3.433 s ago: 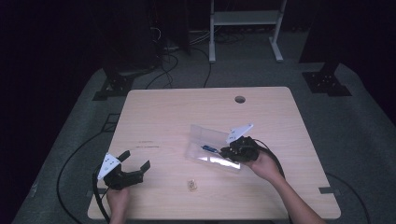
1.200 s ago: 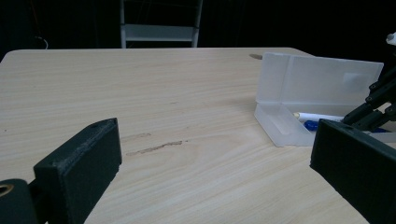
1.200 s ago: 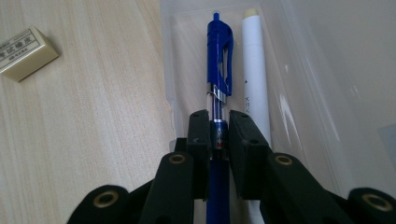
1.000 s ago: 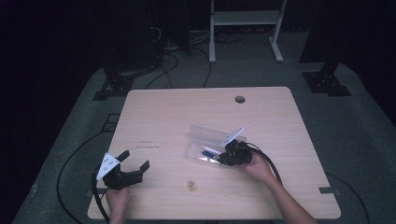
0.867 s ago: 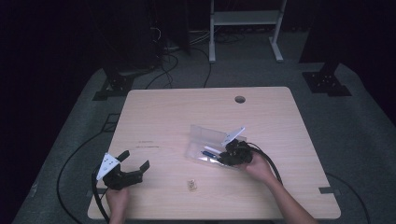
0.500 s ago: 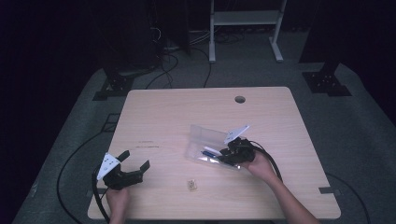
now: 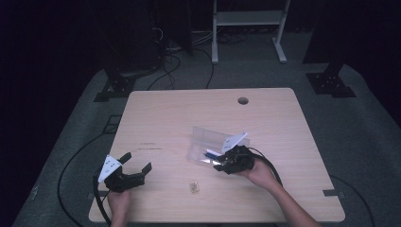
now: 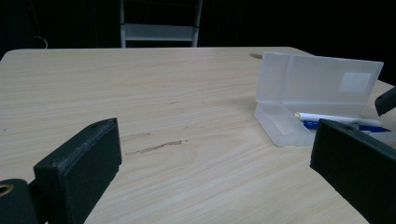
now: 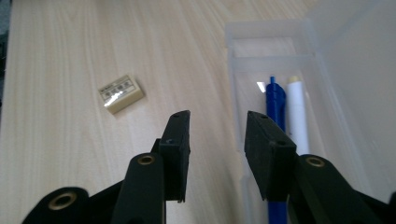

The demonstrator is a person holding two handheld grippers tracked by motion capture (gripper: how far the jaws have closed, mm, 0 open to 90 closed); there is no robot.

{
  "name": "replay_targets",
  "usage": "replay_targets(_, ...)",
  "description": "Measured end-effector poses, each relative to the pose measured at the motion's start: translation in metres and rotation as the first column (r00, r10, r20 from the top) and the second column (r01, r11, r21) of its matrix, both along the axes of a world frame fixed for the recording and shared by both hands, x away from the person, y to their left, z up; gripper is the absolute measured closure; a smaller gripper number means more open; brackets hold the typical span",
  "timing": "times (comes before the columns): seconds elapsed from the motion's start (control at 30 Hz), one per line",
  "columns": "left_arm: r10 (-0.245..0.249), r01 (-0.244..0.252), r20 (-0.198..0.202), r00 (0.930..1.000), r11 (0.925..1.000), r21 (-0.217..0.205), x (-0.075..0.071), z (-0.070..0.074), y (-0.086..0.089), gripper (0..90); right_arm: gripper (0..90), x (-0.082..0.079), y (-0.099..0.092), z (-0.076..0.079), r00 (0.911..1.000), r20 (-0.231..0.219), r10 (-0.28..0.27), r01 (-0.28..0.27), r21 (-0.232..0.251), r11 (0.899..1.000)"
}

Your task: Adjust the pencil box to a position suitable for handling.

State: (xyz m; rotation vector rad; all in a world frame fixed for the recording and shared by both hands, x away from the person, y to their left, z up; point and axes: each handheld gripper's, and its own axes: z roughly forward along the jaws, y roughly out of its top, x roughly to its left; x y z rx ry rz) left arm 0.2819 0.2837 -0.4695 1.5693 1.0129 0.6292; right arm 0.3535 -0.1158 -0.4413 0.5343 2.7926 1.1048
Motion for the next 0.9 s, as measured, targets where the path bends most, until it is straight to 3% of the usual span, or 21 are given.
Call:
replay_targets(0.37,0.000,0.000,0.000,1.0000,1.0000,0.001,0.000,0.000,0.000,1.1,52.4,-0.012,0.020,-0.002,0.9980,-0.015,0.061,-0.061,0.003,0.998)
replay_targets(0.9,0.002,-0.002,0.003,1.0000,1.0000,-0.001,0.000,0.000,0.001,1.1,50.4,-0.023,0.044,-0.013,0.9906,-0.034,0.133,-0.132,0.012,0.991)
